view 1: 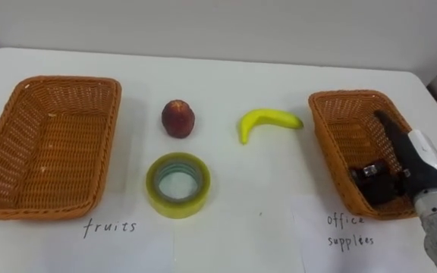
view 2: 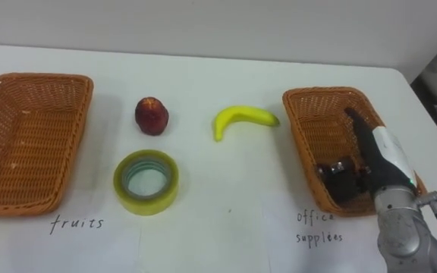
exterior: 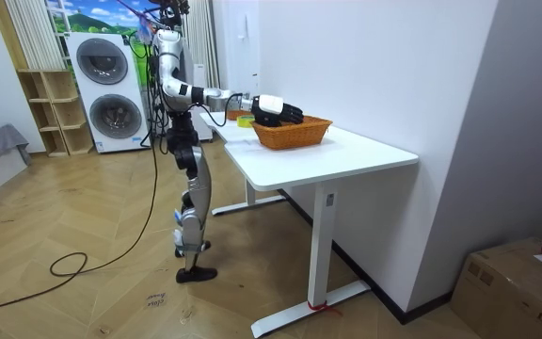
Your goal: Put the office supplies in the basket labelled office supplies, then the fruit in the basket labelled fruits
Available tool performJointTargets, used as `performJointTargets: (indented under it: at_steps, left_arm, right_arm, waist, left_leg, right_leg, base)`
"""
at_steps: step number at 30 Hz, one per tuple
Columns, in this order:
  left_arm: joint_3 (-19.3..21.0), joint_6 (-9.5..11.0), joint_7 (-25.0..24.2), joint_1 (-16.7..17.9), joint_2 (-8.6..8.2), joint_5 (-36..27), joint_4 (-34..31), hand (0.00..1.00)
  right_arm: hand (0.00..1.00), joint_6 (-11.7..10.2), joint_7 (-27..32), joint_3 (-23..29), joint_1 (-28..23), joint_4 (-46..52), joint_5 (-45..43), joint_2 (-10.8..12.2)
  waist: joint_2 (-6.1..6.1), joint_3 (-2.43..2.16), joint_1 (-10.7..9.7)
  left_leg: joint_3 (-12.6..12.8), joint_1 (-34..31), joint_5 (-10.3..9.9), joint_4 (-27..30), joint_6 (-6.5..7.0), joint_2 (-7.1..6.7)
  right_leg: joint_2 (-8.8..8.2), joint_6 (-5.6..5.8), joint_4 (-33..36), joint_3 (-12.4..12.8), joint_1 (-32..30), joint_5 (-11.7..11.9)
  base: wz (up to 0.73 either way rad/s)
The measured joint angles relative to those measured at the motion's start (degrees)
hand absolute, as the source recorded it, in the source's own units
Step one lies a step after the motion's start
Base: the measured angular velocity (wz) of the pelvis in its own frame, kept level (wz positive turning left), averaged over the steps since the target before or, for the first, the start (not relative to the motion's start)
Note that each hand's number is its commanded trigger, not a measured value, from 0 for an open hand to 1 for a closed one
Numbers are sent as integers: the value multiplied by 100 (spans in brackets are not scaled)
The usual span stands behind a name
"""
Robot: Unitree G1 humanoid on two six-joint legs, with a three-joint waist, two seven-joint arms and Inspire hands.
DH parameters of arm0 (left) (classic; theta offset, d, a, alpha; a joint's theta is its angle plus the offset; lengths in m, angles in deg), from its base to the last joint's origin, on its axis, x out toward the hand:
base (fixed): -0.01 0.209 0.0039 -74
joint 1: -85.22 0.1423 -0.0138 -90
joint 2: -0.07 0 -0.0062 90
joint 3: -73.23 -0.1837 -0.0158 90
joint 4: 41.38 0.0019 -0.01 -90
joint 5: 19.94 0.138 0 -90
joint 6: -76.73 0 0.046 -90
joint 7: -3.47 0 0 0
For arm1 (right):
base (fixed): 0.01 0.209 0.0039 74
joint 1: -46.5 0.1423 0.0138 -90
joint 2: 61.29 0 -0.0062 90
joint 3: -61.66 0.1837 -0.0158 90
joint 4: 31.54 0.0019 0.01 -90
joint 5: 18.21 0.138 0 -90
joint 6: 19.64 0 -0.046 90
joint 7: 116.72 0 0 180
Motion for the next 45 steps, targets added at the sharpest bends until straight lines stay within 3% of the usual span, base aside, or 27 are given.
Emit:
performJointTargets:
  at_steps: [21, 45]
  left_arm:
    - [37, 1, -15, -38, 4, 4, -4, 0]
    - [171, -37, -33, -79, 12, 3, -41, 0]
  right_arm:
    - [0, 0, -60, 24, 0, 157, 11, 0]
    - [0, 21, -50, 280, 94, 1069, 88, -6]
  waist:
    - [59, 1, -107]
    - [18, 10, -101]
  left_leg:
    - [-9, 54, 0, -5, 0, 2]
    - [27, 213, 1, -90, -1, 1]
  right_leg:
    - [-4, 0, -2, -31, 77, 0]
    - [7, 1, -12, 26, 176, -1]
  base:
    - [0]
    - [-1]
